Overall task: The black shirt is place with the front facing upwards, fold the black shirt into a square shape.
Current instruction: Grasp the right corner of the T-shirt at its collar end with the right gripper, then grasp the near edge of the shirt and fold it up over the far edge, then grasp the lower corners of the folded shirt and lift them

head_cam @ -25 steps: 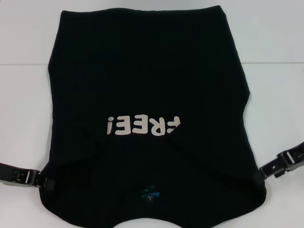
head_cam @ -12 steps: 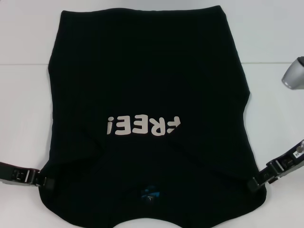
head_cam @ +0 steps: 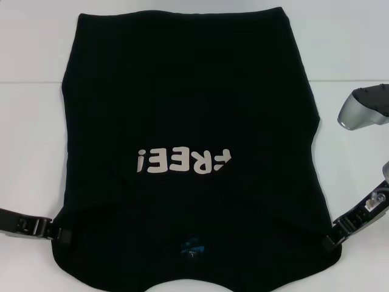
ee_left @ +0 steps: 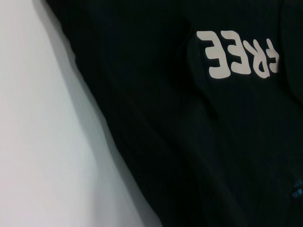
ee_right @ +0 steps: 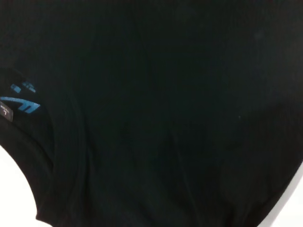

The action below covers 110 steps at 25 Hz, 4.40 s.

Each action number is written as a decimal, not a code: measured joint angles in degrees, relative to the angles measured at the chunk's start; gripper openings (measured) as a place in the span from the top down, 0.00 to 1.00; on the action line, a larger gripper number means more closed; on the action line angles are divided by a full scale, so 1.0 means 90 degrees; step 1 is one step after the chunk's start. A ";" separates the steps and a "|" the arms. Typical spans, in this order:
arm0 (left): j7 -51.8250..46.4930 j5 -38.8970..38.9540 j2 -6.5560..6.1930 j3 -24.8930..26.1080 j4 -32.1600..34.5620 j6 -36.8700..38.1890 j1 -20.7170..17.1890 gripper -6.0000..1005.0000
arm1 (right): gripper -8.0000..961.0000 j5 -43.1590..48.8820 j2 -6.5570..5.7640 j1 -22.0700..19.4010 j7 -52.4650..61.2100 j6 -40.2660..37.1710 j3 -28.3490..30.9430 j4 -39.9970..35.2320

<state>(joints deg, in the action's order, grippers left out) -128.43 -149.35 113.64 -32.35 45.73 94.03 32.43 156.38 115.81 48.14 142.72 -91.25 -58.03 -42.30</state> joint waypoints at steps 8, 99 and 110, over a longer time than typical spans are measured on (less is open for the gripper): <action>0.0013 0.0013 -0.0008 0.0001 -0.0004 0.0001 0.0000 0.99 | 0.74 -0.0023 -0.0027 0.0021 0.0000 -0.0034 0.0044 -0.0014; 0.1973 0.3451 0.0360 0.2341 -0.2478 -0.4471 0.0462 0.50 | 0.55 -0.5183 0.0263 -0.1106 -0.4802 0.4150 0.3808 0.1727; 0.1817 0.3431 0.0216 0.2307 -0.2473 -0.4373 0.0219 0.31 | 0.08 -0.5527 0.0171 -0.1635 -0.5976 0.2184 0.3772 0.1750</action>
<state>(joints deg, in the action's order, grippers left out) -112.08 -118.47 115.58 -11.58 23.48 54.67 34.40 106.64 117.35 33.42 88.94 -71.59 -24.08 -26.55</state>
